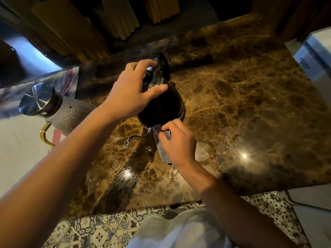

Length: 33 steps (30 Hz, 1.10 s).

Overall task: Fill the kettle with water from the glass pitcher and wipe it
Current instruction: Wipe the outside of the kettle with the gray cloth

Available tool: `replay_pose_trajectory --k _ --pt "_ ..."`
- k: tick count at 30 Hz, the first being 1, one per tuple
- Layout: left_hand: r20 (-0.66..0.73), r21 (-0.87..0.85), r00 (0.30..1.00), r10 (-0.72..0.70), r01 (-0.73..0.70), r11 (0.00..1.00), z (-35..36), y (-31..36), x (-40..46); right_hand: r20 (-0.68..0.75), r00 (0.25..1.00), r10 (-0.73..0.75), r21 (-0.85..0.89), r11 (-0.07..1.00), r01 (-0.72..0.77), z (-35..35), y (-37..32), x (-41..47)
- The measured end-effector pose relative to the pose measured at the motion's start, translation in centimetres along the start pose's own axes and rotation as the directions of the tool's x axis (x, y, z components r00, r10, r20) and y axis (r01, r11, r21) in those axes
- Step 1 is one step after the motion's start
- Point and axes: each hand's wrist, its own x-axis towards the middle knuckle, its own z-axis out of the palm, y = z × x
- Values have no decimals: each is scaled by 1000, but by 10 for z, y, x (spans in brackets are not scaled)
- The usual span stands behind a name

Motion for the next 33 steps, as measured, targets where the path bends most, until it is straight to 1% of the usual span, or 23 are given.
replay_pose_trajectory --k 3,6,8,10,12,13,15,16,17,18,19,20,22,23,24,26,28,30,33 --pt "-17 9 1000 10 -10 1000 2 -2 1 -92 994 -58 27 998 61 -2 -10 10" --pt "-25 6 999 21 -21 1000 3 -3 2 -185 977 -103 103 987 123 -7 -24 33" --pt "-33 19 999 30 -29 999 3 -4 3 -217 968 -125 141 977 158 -10 -27 46" --pt "-36 35 999 30 -28 999 4 -3 4 -229 966 -119 163 974 159 -13 -23 52" --pt "-31 31 999 27 -26 999 3 -4 4 -232 972 -37 143 987 72 -15 -12 55" --pt "-28 21 999 29 -29 999 3 -5 5 -211 977 30 93 996 -11 -15 -3 58" --pt "-17 -5 999 41 -41 999 3 -8 4 -96 979 180 -96 977 -190 -15 19 67" --pt "-11 -13 999 49 -49 999 3 -9 5 -22 972 234 -186 954 -234 -16 29 70" --pt "-5 -18 998 55 -55 998 3 -10 5 32 966 258 -223 944 -245 -19 36 73" --pt "0 -20 998 59 -59 998 2 -11 6 48 964 261 -205 947 -246 -23 41 76" --pt "3 -25 998 61 -61 998 2 -12 6 35 965 262 -139 957 -255 -27 41 80" --pt "4 -31 998 65 -65 997 3 -12 7 -4 962 275 -19 961 -275 -32 39 84" --pt "0 -38 997 72 -72 997 3 -14 7 -109 942 318 267 922 -281 -41 29 96" --pt "-2 -39 997 76 -76 996 3 -15 7 -167 933 319 355 902 -245 -45 21 104" --pt "-2 -42 997 82 -82 996 3 -15 7 -214 929 300 401 895 -197 -46 12 111" --pt "2 -46 996 84 -84 995 3 -14 6 -232 936 264 465 876 -132 -42 -6 122" --pt "-10 -44 996 87 -87 995 3 -12 6 -179 953 246 513 849 -123 -32 -20 125" --pt "-15 -40 996 87 -87 995 2 -11 5 -162 962 218 478 871 -117 -21 -24 115" --pt "-9 -37 996 89 -89 995 1 -11 5 -216 960 180 370 925 -90 -10 -8 89"
